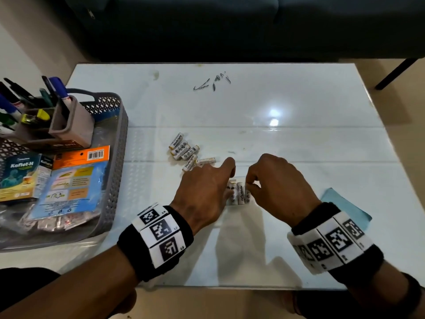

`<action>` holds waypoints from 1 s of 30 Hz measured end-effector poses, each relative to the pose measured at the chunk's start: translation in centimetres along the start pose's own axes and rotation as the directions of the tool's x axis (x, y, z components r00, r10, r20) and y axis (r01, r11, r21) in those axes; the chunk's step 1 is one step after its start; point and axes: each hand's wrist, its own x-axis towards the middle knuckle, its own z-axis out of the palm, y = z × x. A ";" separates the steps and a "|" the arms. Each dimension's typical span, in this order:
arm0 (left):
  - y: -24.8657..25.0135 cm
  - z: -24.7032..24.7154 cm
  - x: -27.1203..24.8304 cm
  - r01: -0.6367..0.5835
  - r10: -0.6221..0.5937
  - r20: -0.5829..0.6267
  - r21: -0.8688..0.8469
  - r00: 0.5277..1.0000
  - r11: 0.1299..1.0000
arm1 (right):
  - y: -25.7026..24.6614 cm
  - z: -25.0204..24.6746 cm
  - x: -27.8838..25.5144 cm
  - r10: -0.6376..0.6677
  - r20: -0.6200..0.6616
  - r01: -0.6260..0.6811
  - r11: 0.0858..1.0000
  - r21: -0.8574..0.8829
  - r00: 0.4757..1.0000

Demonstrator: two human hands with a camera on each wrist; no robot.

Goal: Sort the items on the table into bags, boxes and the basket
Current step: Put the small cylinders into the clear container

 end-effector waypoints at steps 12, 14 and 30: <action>1.0 -0.8 0.2 -0.018 0.019 -0.018 0.042 1.000 0.999 | 0.2 0.2 -0.2 0.035 0.085 -0.028 0.996 -0.087 0.996; 0.2 -1.7 0.4 0.018 -0.019 -0.004 -0.058 1.000 0.998 | 0.1 0.1 0.2 0.021 0.099 -0.016 0.998 -0.056 0.995; -3.9 -1.6 1.8 0.210 -0.233 0.071 0.242 0.970 0.947 | 1.2 1.0 3.0 0.081 -0.215 -0.022 0.964 0.266 0.973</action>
